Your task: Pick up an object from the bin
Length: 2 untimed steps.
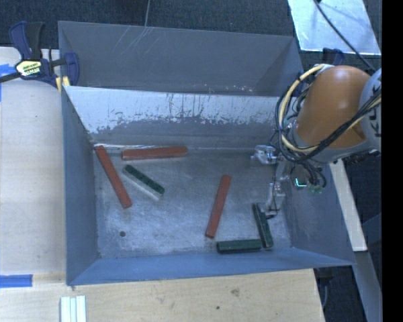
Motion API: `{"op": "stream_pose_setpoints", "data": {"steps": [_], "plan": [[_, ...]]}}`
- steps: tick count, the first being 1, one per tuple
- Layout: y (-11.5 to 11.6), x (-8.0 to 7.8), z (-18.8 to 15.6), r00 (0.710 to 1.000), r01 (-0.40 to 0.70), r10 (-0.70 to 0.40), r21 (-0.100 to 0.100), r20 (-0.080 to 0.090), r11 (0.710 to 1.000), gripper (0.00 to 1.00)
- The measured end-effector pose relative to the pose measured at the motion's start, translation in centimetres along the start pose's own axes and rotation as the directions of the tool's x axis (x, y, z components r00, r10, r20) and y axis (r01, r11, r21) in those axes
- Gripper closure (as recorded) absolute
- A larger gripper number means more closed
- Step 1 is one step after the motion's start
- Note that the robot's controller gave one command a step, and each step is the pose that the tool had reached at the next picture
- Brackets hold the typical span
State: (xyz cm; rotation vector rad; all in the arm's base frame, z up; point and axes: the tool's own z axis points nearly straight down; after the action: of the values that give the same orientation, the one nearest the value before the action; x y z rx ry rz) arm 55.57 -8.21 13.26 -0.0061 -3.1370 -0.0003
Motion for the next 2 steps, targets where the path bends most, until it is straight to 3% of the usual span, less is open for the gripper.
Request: {"op": "stream_pose_setpoints", "data": {"steps": [1,2], "plan": [[0.0,-0.2,-0.4,1.0,0.002,-0.002,0.001,0.008,1.0,0.0],[6.6,1.8,5.0,0.997,0.07,-0.07,0.002,0.011,0.998,0.0]]}}
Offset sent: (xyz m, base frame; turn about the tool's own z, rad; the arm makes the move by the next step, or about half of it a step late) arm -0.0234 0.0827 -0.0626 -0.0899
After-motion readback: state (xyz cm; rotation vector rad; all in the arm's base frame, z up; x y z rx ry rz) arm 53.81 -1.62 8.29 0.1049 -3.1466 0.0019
